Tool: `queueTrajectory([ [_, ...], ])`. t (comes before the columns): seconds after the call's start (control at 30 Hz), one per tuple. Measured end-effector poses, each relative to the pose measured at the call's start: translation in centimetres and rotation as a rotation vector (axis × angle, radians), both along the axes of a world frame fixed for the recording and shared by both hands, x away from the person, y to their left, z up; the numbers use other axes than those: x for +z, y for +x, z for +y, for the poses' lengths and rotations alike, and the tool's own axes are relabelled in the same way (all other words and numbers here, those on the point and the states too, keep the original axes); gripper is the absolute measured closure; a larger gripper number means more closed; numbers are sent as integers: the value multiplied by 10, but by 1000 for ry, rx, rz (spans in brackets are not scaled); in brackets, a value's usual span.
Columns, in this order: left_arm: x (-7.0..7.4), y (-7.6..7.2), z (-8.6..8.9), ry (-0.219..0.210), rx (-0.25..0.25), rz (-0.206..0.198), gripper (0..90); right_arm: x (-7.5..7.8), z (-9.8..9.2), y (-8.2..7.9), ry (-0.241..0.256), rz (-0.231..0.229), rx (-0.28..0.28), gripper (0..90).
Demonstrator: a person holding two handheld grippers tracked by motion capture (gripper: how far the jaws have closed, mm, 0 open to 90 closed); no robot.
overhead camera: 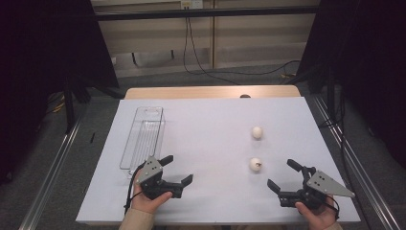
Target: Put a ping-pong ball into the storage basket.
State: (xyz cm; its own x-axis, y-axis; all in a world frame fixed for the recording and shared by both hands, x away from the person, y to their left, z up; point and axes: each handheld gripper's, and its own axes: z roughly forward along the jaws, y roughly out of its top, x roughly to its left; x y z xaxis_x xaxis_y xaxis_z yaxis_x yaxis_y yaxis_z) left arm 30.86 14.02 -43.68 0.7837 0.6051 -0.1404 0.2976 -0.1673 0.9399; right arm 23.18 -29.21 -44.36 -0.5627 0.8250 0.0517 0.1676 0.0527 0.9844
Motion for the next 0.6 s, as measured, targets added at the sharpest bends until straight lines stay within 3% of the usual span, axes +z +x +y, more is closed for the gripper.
queueTrajectory([
  [0.6,-3,5,-14,24,-16,25,19,0,0,0,-1,-1,2,28],
])
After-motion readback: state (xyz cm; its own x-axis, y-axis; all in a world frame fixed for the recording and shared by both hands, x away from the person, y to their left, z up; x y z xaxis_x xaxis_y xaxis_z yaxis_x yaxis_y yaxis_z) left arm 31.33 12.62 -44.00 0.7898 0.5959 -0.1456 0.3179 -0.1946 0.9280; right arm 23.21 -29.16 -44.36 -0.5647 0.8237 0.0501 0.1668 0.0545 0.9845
